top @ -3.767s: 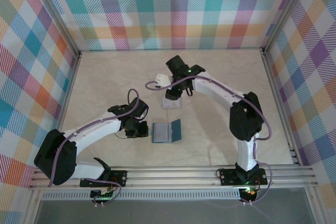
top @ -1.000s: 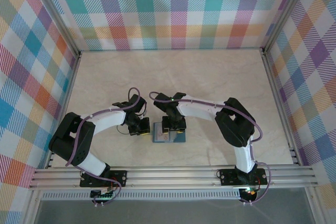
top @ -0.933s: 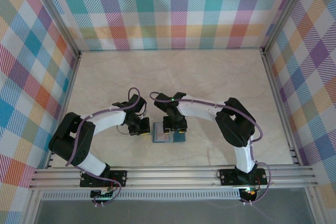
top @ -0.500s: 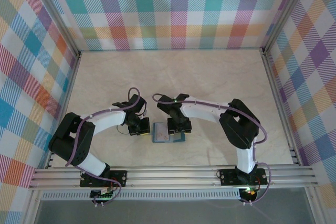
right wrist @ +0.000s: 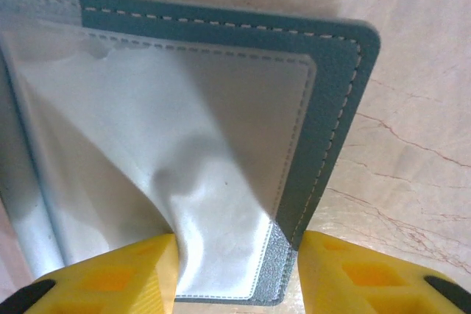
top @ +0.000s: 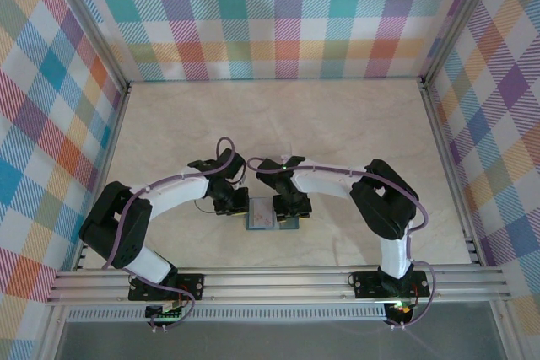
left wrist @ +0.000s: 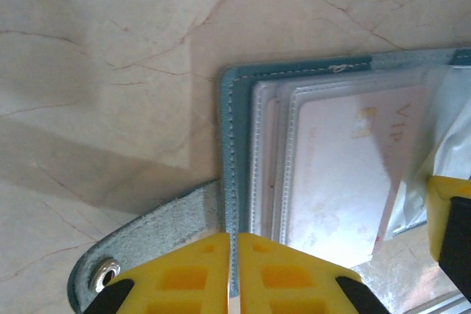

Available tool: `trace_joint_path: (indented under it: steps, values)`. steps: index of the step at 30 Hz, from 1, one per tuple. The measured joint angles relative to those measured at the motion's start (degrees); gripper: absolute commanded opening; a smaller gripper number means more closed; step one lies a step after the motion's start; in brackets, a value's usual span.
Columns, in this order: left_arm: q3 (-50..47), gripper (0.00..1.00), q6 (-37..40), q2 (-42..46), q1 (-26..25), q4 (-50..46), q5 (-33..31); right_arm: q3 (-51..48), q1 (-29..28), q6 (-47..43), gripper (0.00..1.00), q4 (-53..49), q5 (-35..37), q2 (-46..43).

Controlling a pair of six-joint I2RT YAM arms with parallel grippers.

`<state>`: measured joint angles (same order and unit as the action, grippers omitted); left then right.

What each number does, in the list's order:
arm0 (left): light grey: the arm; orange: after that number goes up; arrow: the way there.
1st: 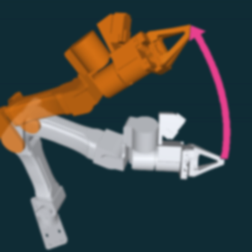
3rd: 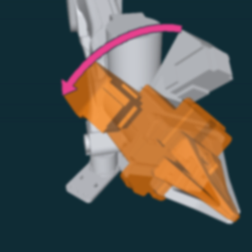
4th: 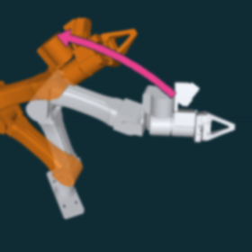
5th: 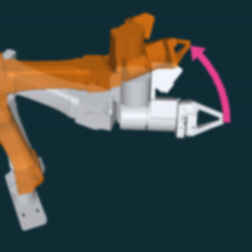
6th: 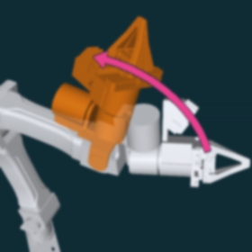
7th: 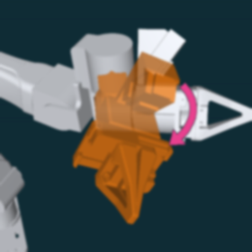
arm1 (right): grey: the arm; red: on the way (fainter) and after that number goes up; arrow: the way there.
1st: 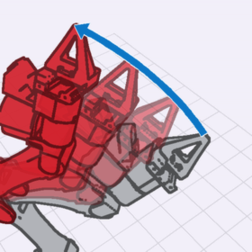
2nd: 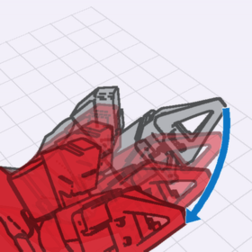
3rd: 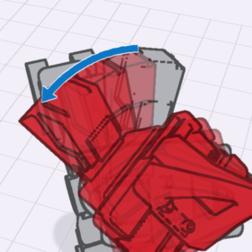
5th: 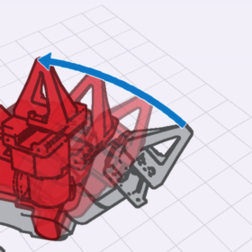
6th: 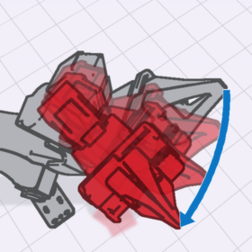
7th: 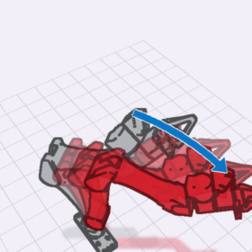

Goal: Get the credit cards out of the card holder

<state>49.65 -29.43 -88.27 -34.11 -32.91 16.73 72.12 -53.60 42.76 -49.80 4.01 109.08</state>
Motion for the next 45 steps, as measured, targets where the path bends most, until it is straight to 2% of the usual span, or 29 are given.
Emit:
trace_joint_path:
  steps: [17,29,45]
  values:
    - [1.7,0.13,-1.4,2.6,-1.5,-3.2,-2.3,-2.4,-1.5,-0.3,0.48,2.6,-4.1,-1.7]
    - [1.6,0.13,-1.4,2.6,-2.4,-3.4,-2.5,-2.4,-1.6,-0.2,0.54,1.7,-3.8,-3.9]
    - [1.5,0.13,-1.4,4.8,-2.7,-5.8,-3.3,-3.0,-1.7,-0.2,0.54,-0.6,-2.5,-8.6]
